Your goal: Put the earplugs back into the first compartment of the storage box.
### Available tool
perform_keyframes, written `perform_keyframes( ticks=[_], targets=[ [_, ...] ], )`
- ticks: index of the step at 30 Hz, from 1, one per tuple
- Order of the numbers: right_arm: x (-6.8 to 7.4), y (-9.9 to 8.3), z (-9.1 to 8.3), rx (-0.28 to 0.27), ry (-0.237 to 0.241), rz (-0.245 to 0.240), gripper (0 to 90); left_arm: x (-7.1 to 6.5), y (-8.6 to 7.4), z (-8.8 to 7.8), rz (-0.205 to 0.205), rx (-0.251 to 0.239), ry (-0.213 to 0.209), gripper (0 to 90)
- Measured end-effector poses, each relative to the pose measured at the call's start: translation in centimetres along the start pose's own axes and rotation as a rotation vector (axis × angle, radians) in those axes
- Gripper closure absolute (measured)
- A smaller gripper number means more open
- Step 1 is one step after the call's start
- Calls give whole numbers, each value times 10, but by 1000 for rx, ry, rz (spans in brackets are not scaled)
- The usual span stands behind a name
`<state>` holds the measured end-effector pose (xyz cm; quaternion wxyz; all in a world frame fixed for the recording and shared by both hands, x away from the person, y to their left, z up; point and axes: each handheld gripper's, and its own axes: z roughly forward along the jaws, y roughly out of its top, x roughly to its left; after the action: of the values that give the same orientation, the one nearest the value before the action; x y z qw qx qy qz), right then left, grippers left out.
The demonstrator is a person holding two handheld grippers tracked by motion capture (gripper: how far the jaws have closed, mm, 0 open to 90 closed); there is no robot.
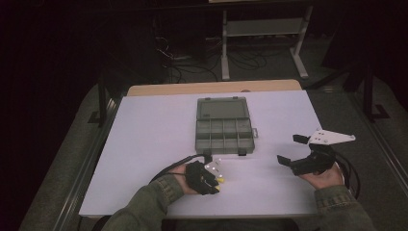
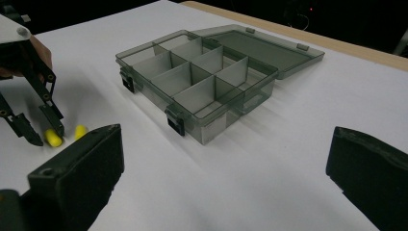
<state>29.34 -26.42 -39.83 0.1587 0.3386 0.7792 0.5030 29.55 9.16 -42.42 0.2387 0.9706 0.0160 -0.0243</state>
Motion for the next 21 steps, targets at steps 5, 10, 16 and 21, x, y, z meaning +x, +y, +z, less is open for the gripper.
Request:
perform_keyframes(
  ticks=[5, 10, 16, 21],
  targets=[
    [0, 0, 0, 1, 0, 1, 0, 0, 1, 0, -1, 5, -5, 800],
    [0, 0, 0, 1, 1, 3, 0, 0, 2, -5, 3, 2, -13, 806],
    [0, 0, -1, 1, 0, 5, 0, 3, 6, -21, 6, -23, -1, 806],
    [0, 0, -1, 1, 0, 6, 0, 9, 8, -37, 1, -51, 21, 806]
  ],
)
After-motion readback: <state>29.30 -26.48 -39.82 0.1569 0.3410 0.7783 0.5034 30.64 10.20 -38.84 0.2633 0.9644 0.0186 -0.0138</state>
